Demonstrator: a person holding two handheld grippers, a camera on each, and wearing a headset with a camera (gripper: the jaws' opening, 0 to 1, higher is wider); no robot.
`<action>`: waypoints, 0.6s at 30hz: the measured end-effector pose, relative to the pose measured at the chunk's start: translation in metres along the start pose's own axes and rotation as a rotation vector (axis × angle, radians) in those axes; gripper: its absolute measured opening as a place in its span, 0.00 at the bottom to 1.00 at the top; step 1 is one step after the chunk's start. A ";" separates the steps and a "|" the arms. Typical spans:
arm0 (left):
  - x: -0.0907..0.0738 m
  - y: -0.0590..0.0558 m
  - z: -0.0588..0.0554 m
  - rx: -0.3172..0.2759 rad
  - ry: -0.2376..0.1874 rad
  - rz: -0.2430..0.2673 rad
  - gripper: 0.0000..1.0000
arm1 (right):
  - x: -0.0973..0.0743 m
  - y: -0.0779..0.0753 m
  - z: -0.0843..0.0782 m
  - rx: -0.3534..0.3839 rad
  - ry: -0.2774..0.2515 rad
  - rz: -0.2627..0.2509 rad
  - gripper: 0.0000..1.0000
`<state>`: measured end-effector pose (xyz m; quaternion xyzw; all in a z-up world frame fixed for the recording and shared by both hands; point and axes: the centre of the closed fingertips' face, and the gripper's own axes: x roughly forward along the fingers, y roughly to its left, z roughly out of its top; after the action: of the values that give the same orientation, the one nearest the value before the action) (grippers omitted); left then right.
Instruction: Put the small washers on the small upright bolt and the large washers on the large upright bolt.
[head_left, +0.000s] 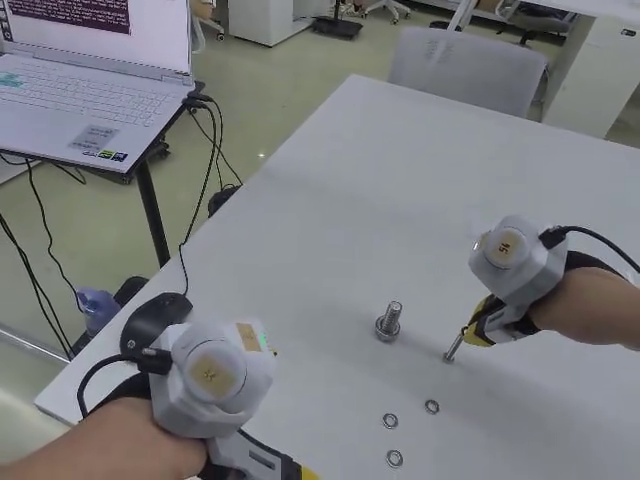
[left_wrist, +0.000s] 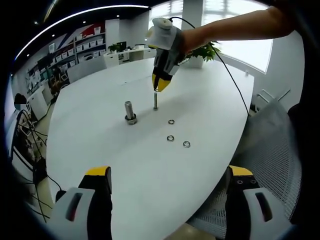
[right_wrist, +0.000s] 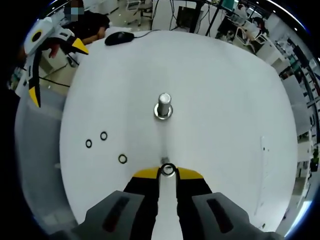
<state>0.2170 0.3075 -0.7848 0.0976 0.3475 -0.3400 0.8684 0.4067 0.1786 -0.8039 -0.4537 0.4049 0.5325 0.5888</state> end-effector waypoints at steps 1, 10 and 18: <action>0.000 0.000 0.000 -0.002 -0.001 0.000 0.95 | 0.001 0.000 0.000 -0.002 0.002 0.001 0.13; 0.001 0.002 -0.001 -0.004 0.002 0.002 0.95 | 0.005 -0.003 0.000 -0.005 0.008 0.012 0.13; 0.001 0.003 -0.004 -0.005 0.009 0.002 0.94 | 0.010 -0.002 0.001 -0.012 0.017 0.027 0.13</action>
<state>0.2170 0.3111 -0.7886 0.0973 0.3522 -0.3381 0.8673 0.4100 0.1819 -0.8134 -0.4562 0.4127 0.5388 0.5755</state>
